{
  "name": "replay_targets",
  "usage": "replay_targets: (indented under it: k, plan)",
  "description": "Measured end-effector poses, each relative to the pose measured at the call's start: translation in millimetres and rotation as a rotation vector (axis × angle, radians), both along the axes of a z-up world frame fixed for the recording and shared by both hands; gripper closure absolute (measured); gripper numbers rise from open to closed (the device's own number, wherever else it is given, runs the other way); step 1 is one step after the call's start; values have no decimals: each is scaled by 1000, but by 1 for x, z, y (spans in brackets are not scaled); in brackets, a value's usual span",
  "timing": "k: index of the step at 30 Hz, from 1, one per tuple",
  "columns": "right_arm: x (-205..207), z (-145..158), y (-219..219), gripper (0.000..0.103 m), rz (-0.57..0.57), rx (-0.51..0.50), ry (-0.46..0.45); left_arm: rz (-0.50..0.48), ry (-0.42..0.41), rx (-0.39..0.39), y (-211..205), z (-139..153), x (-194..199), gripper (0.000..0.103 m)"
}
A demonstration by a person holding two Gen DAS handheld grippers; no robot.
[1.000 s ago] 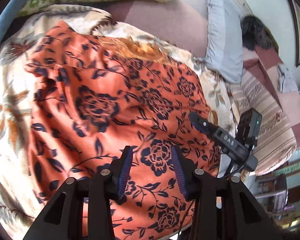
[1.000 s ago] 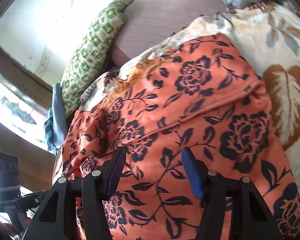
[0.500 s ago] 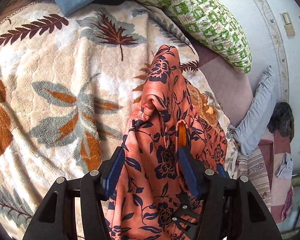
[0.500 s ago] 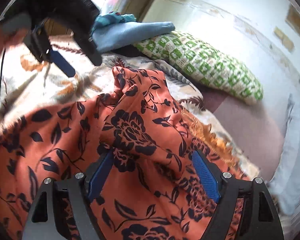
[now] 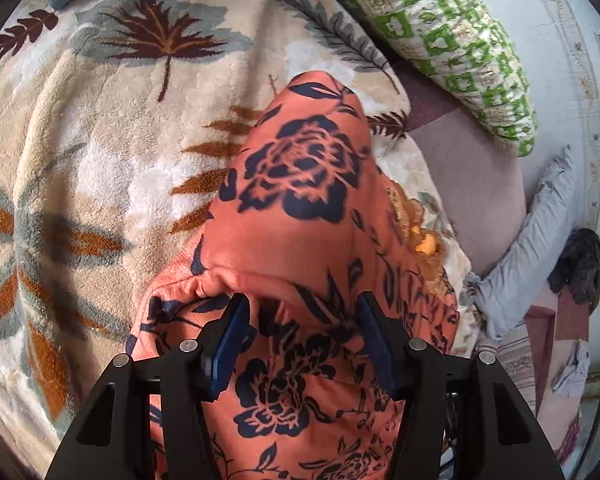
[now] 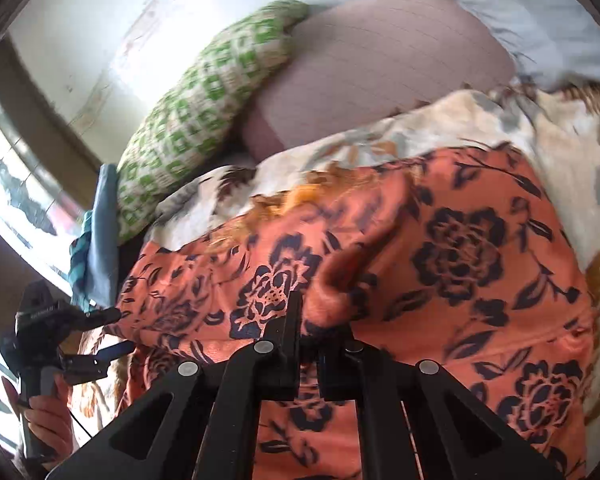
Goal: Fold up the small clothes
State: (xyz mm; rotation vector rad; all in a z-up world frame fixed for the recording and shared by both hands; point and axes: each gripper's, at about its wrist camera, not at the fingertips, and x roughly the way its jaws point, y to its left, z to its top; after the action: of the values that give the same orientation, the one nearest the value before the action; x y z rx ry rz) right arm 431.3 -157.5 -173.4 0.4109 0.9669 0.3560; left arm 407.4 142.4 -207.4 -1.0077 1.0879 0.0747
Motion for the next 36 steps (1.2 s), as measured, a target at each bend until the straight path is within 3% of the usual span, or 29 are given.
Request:
replay_targets:
  k: [2,3,5,7,10,13,15,17,19,20,22,25,26,27,31,33,36]
  plan:
    - [4,-12,-24,98,-42,43,44,29,25,-50,1,-15,7,83]
    - [5,-16,-33,98,-61,66,60,32,24,-83,1,-17,10,92]
    - [6,-15,-43,98,-72,117,65,28,-15,-67,-6,-5,11,92]
    - [0,3,-51,98,-79,154,-6,-6,-56,-11,-16,10,11,91]
    - [-9,29,-61,98,-80,81,-139,-37,-35,13,-28,2,12,89]
    - [5,0,-70,91,-70,23,0,-52,53,26,-38,-21,14,89]
    - [5,-24,-79,90,-75,37,109,-41,44,-11,-38,-28,10,89]
    - [-1,-36,-96,85,-110,151,161,-39,31,-16,-37,-27,9,85]
    - [-5,-40,-115,63,-174,266,164,-35,25,-33,-35,-25,12,74]
    - [-4,-42,-122,58,-209,302,167,-34,28,-43,-34,-26,13,72]
    - [5,-46,-130,55,-247,357,181,-30,32,-50,-31,-26,16,71]
    - [26,-50,-129,56,-254,384,217,-23,32,-31,-26,-22,12,73]
    - [33,-48,-127,62,-238,393,215,-22,24,-37,-25,-20,11,73]
    - [39,-41,-123,99,-220,359,208,-17,10,-48,-22,-16,6,73]
    - [44,24,-118,101,-165,261,-70,-21,-8,-9,-19,-11,2,73]
    - [52,27,-117,101,-175,203,-73,-28,43,32,-22,-22,9,73]
    - [66,-6,-120,100,-192,52,40,-47,45,81,-29,-26,15,73]
